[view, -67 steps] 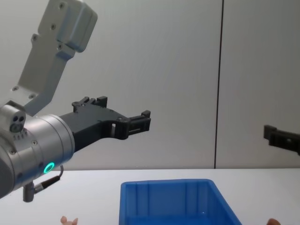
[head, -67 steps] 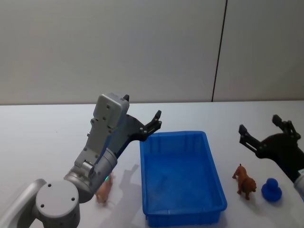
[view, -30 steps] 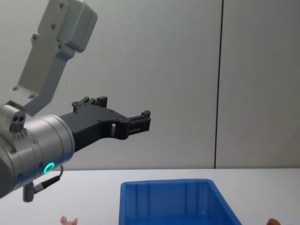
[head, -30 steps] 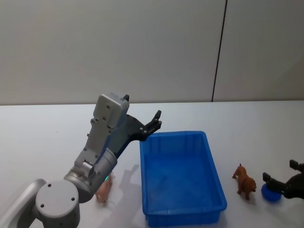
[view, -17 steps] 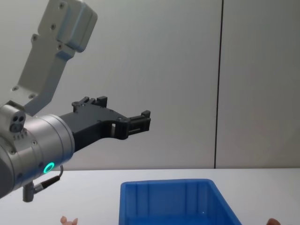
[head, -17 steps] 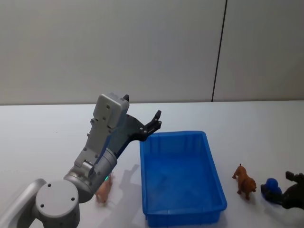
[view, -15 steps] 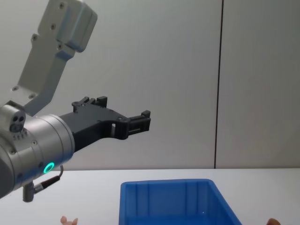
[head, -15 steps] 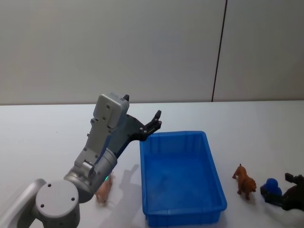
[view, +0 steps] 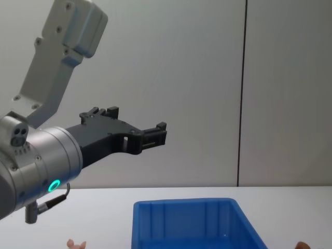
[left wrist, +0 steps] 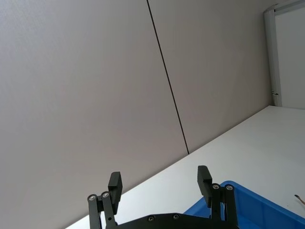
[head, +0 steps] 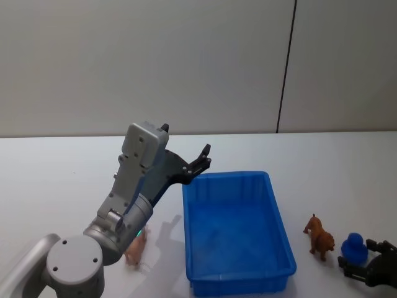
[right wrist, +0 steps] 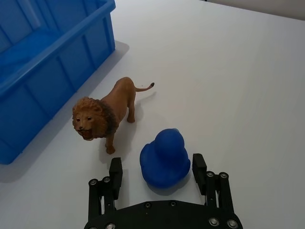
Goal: Pick up the two dolls from the table and place them into the box.
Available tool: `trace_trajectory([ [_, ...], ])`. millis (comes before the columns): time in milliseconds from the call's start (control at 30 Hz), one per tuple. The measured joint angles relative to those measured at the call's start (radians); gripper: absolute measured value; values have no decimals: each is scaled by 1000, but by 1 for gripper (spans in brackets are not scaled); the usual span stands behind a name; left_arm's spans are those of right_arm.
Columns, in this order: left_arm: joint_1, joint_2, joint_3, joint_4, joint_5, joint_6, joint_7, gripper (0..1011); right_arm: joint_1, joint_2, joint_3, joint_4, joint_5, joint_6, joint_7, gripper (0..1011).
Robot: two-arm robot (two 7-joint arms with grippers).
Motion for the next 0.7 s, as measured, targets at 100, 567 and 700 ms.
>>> trace_trajectory([
  [100,0,0,0,0,0,0,0,1001,3,-3,-3,10,-5,-2,1,865],
  [567,0,0,0,0,0,0,0,1001,9,-13,-13,33,-13,-31,-16,503],
  [700,0,0,0,0,0,0,0,1001,9,-15,-14,34,-14,-49,-26,464],
])
